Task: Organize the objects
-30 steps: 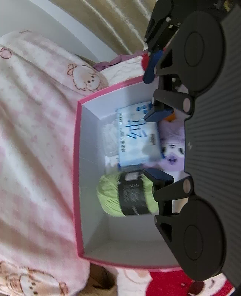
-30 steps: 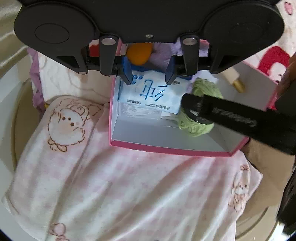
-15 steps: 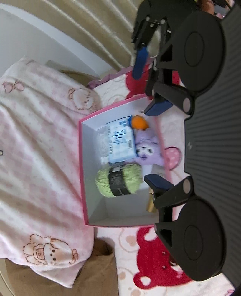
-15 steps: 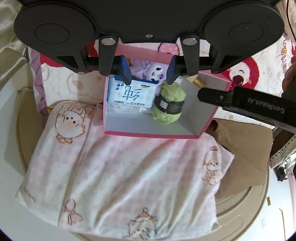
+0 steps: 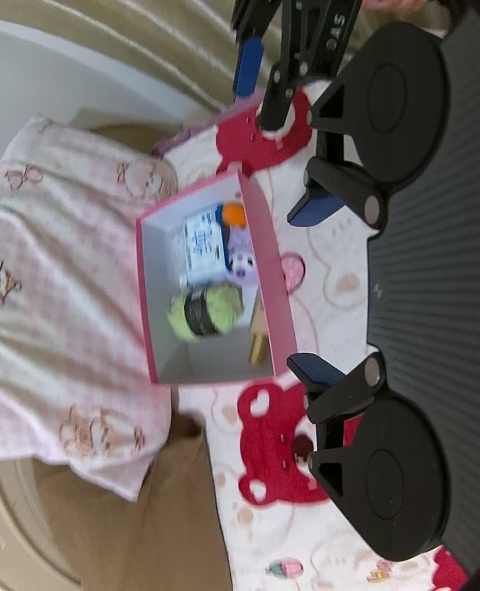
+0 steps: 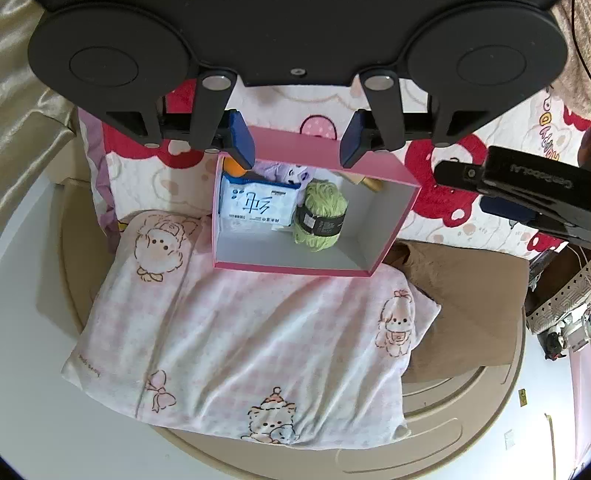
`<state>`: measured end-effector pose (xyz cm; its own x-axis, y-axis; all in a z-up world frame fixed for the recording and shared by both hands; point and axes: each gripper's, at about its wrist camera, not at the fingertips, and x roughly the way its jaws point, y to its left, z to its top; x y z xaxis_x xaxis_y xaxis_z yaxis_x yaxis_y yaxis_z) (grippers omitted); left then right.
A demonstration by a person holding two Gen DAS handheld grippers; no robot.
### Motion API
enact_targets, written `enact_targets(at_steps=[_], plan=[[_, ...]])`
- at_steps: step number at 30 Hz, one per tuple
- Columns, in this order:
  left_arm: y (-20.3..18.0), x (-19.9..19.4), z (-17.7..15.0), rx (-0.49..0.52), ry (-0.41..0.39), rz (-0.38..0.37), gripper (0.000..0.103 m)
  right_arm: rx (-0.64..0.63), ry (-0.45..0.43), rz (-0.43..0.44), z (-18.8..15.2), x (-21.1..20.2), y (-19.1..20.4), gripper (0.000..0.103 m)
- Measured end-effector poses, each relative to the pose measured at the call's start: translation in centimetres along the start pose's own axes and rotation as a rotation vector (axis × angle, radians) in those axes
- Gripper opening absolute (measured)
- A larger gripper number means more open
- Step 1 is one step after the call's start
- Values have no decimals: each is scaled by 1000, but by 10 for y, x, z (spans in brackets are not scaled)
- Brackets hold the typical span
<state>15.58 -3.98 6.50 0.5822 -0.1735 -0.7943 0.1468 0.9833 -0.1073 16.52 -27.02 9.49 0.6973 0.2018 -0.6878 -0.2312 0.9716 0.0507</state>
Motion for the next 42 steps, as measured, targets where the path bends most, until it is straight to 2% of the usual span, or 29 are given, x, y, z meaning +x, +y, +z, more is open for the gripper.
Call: enact_targets(at_steps=[8, 12, 21, 28, 31, 35, 42], plan=[[-1, -15, -27, -13, -4, 13, 81, 11, 14, 7, -19, -12, 9, 59], [1, -19, -35, -38, 2, -20, 82, 22, 14, -6, -27, -13, 9, 64], [10, -21, -49, -62, -12, 0, 85, 41, 20, -3, -41, -8, 3, 69], [16, -4, -54, -87, 10, 47, 85, 50, 37, -96, -49, 5, 1, 82], [15, -3, -56, -79, 5, 30, 85, 61, 49, -121, -51, 10, 0, 92], [17, -4, -60, -92, -2, 34, 85, 105, 91, -118, -52, 14, -2, 94], [21, -7, -65, -92, -8, 58, 102, 120, 113, -122, -56, 14, -2, 94]])
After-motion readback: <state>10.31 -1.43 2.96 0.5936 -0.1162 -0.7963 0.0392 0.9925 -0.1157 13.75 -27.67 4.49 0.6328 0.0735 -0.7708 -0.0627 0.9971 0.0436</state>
